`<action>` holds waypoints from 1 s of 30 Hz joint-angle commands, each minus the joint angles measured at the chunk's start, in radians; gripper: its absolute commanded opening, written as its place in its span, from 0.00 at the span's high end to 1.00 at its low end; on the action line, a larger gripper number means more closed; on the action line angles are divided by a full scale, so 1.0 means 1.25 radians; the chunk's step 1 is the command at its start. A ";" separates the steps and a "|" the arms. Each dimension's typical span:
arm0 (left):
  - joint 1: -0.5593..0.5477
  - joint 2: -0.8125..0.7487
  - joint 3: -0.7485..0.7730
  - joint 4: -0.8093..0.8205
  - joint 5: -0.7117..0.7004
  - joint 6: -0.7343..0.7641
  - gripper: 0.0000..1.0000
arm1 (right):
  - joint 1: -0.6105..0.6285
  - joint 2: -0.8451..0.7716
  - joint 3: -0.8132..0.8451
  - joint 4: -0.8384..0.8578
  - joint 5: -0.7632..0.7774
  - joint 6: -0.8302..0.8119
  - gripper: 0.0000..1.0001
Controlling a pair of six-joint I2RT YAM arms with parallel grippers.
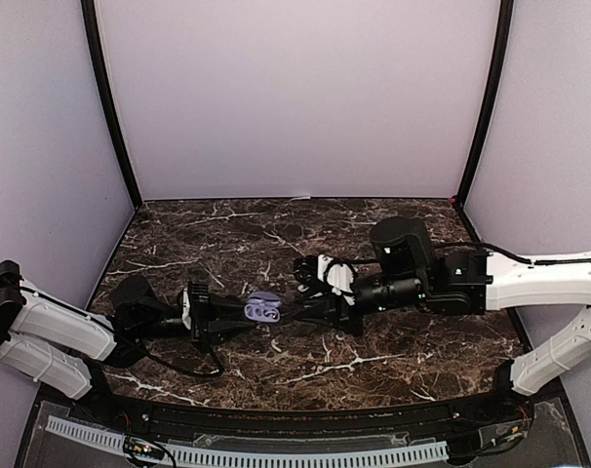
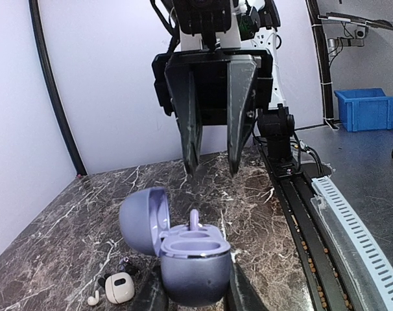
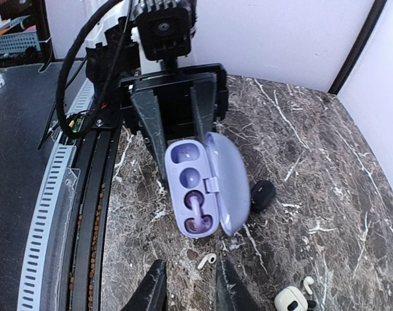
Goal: Insert the wireless bluetooth earbuds into the charging case
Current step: Adjust the left earbud in the left side groove of the charging case, then move the left earbud to the center of the board.
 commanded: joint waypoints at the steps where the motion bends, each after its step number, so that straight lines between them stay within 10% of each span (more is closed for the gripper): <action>1: 0.000 -0.019 -0.014 0.031 -0.008 0.004 0.99 | -0.041 -0.064 -0.050 0.050 0.025 0.068 0.75; 30: 0.006 0.037 -0.030 0.101 -0.090 -0.035 0.99 | -0.288 0.181 -0.053 -0.037 0.160 0.239 0.82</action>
